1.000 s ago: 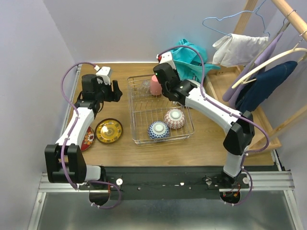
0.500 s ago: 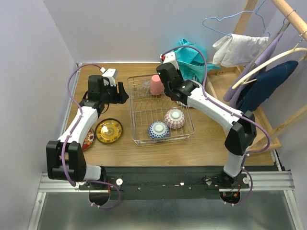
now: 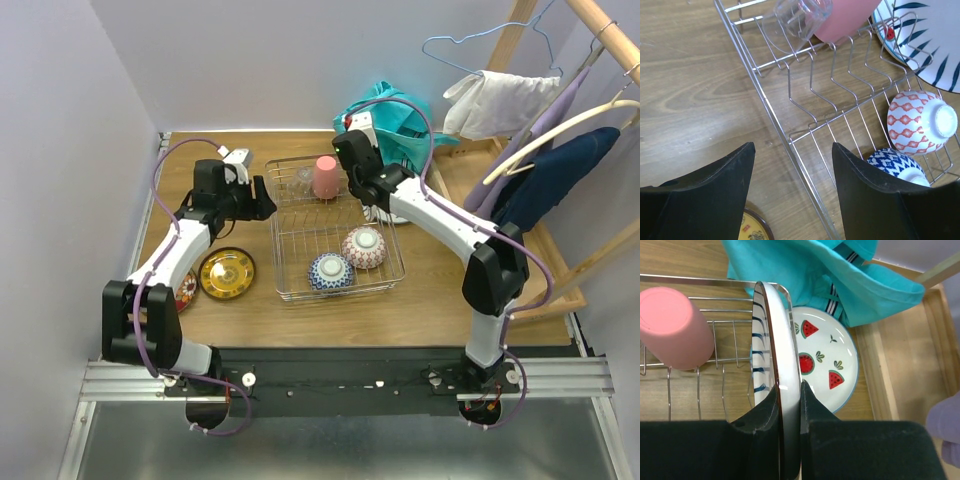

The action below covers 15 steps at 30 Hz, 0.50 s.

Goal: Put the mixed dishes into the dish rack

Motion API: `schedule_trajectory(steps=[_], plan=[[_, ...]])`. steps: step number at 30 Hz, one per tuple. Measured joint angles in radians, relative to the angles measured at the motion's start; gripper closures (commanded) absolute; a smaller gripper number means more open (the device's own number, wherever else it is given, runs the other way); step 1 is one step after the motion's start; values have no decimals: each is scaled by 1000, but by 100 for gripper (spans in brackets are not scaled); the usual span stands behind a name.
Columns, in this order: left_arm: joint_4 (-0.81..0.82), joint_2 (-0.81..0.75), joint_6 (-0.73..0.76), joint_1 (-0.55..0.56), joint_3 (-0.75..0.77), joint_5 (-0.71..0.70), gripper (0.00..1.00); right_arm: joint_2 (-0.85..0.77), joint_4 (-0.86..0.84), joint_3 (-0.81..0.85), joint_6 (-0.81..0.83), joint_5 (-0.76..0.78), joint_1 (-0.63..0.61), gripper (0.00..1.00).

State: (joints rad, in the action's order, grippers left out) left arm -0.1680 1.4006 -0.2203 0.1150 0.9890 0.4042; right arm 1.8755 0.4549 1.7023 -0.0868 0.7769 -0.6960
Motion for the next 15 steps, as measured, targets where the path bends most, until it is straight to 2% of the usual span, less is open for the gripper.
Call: schedule_trajectory(steps=[5, 6, 7, 8, 11, 15], plan=[[0, 59, -19, 18, 3, 7, 30, 48, 10, 0, -16, -33, 8, 99], [0, 70, -21, 20, 4, 8, 30, 57, 8, 2, -21, -41, 9, 96], [0, 78, -25, 22, 5, 8, 30, 61, 10, 6, -21, -50, 10, 89], [-1, 87, -29, 23, 8, 8, 30, 64, 11, 8, -21, -57, 11, 73], [-4, 98, -35, 26, 16, 9, 32, 66, 19, 10, -26, -86, 18, 49], [-13, 115, -39, 33, 37, 10, 36, 57, 41, 12, -16, -92, 27, 39]])
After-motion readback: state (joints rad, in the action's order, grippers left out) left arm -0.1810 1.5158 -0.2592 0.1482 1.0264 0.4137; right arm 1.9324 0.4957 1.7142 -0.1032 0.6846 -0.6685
